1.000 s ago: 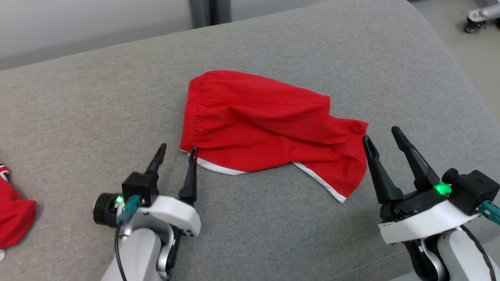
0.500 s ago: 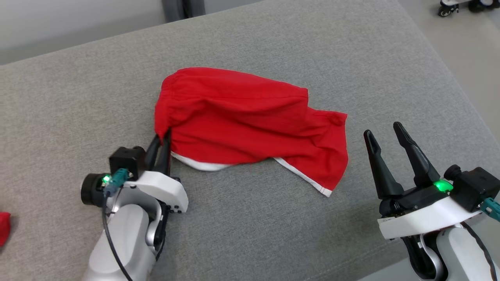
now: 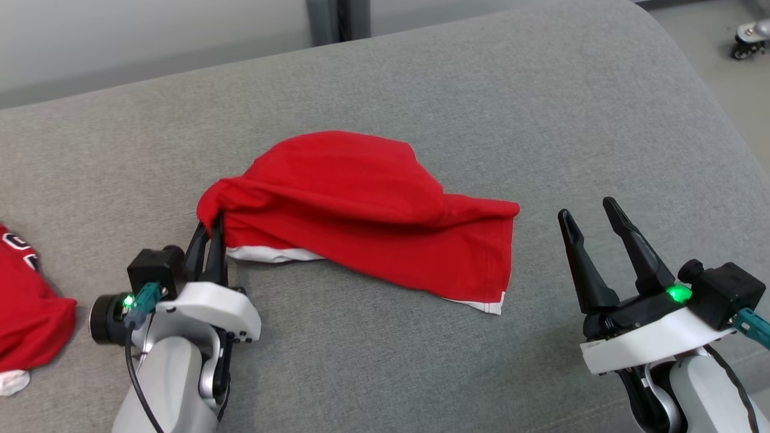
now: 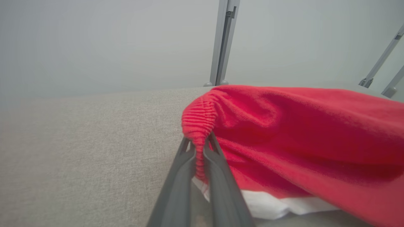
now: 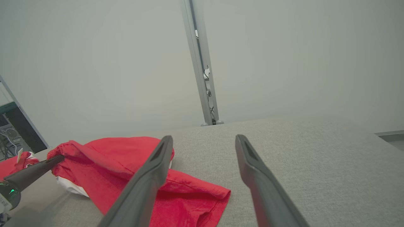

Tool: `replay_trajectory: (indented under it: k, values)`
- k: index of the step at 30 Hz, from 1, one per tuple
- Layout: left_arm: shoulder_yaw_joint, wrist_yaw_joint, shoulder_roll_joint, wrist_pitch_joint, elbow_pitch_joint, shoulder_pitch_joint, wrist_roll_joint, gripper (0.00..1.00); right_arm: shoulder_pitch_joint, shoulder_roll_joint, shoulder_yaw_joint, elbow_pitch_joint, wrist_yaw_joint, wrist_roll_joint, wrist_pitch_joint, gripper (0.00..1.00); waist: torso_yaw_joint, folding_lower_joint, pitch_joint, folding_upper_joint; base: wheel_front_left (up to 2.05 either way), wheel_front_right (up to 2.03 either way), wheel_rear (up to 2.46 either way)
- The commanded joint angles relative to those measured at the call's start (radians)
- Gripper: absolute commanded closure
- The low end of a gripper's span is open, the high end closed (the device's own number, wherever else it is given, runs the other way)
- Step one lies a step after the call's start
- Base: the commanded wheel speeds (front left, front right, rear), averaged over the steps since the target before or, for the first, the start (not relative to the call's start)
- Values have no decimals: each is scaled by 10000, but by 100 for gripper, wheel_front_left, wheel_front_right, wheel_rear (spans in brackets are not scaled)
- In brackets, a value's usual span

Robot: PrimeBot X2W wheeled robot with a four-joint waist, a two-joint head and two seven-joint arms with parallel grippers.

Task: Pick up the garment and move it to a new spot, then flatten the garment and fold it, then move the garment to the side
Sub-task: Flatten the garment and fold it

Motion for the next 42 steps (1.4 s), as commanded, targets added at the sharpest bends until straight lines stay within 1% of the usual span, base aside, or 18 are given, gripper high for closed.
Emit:
replay_trajectory:
  k: [1,4,8,9,10,15,19,20,24,29,33,35,37,40,41,42]
  values:
    - [117,104,69,-45,-56,240,31,100,117,-56,7,54,0,-48,-50,0,188,0,-151,0,0,0,0]
    - [242,158,75,-45,-136,539,-18,100,140,-46,19,145,0,-58,-48,0,356,0,-271,0,0,0,0]
    - [107,20,33,-45,40,936,-82,100,202,-9,42,241,0,-49,-50,0,588,0,-498,0,0,0,0]
    - [63,-2,31,-45,30,969,-84,42,216,10,34,253,0,-39,-50,0,657,0,-573,0,0,0,0]
    - [25,-42,15,-46,-83,988,-100,0,234,30,6,262,0,-18,-48,0,727,0,-641,0,0,0,0]
    - [-140,88,-70,-46,-780,1214,-197,0,345,79,-178,244,0,-13,-48,0,1134,0,-906,0,0,0,0]
    - [-251,234,-104,-45,-1693,1291,-415,0,440,-56,-341,270,0,-52,-41,0,1469,0,-986,0,0,0,0]
    - [-251,234,-104,-45,-1693,1291,-415,0,440,-56,-341,270,0,-52,-41,0,1469,0,-986,0,0,0,0]
    - [-811,420,-105,-45,-2484,1493,-795,0,427,-286,-586,333,0,73,-38,0,1776,0,-1018,0,0,0,0]
    - [-1266,656,-107,-45,-3136,1726,-1010,0,-33,-630,-567,586,0,114,-38,0,2232,0,-872,0,0,0,0]
    - [-1591,759,-112,-45,-3362,1818,-1077,0,-750,-1103,-196,1362,0,290,-36,0,2660,0,-685,0,0,0,0]
    - [-1763,779,-104,-45,-3412,1817,-1085,0,-1160,-1413,83,2000,0,505,-35,0,2921,0,-575,0,0,0,0]
    - [-1967,796,-107,-45,-3456,1806,-1116,0,-1615,-1612,354,2596,0,966,-33,0,3204,0,-471,0,0,0,0]
    - [-2216,875,-110,-45,-3516,1760,-1212,0,-2282,-1994,1053,3452,0,1599,-8,0,3602,0,-338,0,0,0,0]
    - [-2414,938,-111,-45,-3573,1726,-1298,0,-2662,-2186,1546,3942,0,2076,66,0,3873,0,-236,0,0,0,0]
    - [-2489,968,-109,-45,-3593,1715,-1340,0,-2835,-2255,1789,4162,0,2339,131,0,3995,0,-188,0,0,0,0]
